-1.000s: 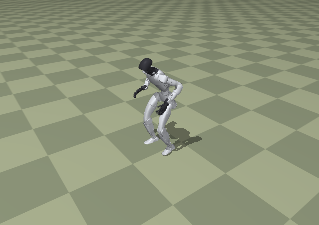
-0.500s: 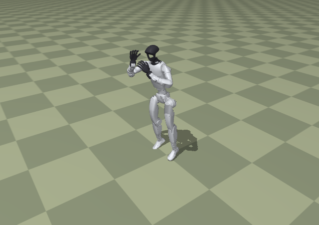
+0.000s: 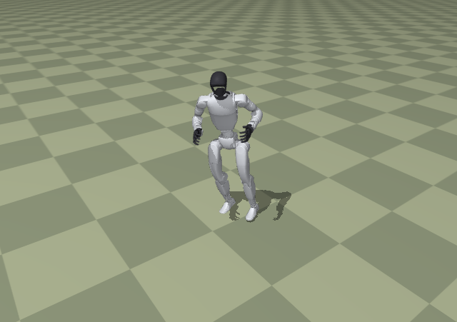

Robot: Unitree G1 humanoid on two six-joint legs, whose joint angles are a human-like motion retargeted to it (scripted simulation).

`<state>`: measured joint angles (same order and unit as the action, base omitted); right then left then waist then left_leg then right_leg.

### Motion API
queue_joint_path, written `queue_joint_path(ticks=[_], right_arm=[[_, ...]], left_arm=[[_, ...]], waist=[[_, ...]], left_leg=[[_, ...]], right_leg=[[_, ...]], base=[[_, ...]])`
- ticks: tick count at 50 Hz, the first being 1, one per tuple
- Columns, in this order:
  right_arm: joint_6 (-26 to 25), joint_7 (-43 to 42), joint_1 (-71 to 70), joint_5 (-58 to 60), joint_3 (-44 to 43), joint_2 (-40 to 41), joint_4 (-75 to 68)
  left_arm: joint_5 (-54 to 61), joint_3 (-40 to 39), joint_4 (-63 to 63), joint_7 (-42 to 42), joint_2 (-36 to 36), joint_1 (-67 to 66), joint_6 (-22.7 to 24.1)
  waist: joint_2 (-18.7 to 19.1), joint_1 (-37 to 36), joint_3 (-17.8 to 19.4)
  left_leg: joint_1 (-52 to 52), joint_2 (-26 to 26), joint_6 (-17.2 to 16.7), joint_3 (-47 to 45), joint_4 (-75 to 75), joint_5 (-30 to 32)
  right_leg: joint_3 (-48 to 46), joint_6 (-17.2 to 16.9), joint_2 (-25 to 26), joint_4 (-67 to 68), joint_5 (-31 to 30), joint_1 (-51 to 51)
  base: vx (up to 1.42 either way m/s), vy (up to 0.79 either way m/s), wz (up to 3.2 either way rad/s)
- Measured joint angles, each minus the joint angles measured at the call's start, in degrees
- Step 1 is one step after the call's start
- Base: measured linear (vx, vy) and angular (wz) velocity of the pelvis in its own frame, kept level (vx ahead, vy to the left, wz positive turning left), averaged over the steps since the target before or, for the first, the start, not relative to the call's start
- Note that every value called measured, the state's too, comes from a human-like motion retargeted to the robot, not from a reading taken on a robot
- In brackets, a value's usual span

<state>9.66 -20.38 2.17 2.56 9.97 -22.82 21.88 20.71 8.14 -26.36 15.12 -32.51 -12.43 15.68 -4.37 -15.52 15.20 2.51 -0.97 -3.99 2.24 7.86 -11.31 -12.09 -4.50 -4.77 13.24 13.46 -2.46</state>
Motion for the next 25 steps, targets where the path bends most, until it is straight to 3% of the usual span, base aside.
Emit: queue_joint_path(ticks=[5, 7, 10, 15, 18, 22, 25], right_arm=[[-0.13, 6.12, -6.80, -1.68, 7.91, -3.74, 1.66], [-0.55, 5.24, -8.70, -0.66, 9.57, -2.99, -2.31], [-1.72, 2.90, -7.39, 2.08, 9.29, -0.87, -8.17], [-1.41, 2.51, -0.80, -0.36, 4.41, 1.70, -9.99], [-0.97, 4.05, 2.01, -1.54, 3.24, 1.16, -8.98], [-1.37, 6.25, 3.92, -3.29, 4.23, 0.58, -7.57], [-2.09, 10.08, 4.38, -3.41, 4.65, -0.61, -6.98]], left_arm=[[-0.63, -1.24, 3.19, 0.16, -1.07, 0.09, -1.62], [-1.35, -1.14, 5.67, 0.30, -0.49, 2.91, -2.39], [-1.70, -0.36, 7.06, 0.59, 1.80, 5.67, -2.13], [-1.47, 0.11, 6.17, -1.31, 5.47, 6.95, -2.86], [-2.15, 0.69, 6.54, -2.57, 7.22, 5.99, -3.33], [-2.57, 3.02, 7.68, -2.28, 7.68, 5.70, -3.31], [-3.91, 5.01, 8.83, -3.09, 6.81, 8.02, -3.66]], waist=[[-1.55, -0.53, -1.77], [-1.17, -0.76, -2.31], [0.91, -2.53, -2.32], [6.71, -6.03, -1.06], [7.63, -4.64, -0.25], [5.38, -0.29, 0.15], [3.54, 2.19, 0.53]], left_leg=[[2.14, 3.91, 2.09, -23.50, -0.19, -0.23], [2.61, 5.32, 3.20, -25.85, -0.27, 1.95], [2.89, 5.20, 1.87, -17.61, -1.80, 4.17], [-0.21, 5.21, -0.74, -2.30, -1.80, 3.64], [-2.71, 2.92, -2.18, 7.80, -2.71, 3.67], [-4.91, -0.79, -2.29, 22.42, -7.13, 5.85], [-5.12, -2.55, -1.76, 32.47, -10.35, 7.48]], right_leg=[[-12.54, -0.89, -2.69, -4.17, 0.21, 1.19], [-17.81, -0.34, -3.04, -3.87, 1.63, 2.11], [-25.28, 1.55, -3.48, -0.30, 3.32, 4.43], [-30.53, 10.92, -9.10, 22.41, 2.68, 5.22], [-20.08, 11.28, -9.66, 32.52, 3.48, 2.62], [-0.33, 4.68, -3.42, 34.37, 5.46, -0.50], [15.01, 1.55, 3.45, 29.81, 4.20, -0.75]], base=[[-0.18, 0.10, 2.31], [-0.08, 0.15, 2.59], [-0.01, 0.19, 2.49], [0.08, 0.18, 2.58], [0.11, 0.08, 3.26], [0.08, -0.02, 3.65], [0.01, -0.09, 3.55]])
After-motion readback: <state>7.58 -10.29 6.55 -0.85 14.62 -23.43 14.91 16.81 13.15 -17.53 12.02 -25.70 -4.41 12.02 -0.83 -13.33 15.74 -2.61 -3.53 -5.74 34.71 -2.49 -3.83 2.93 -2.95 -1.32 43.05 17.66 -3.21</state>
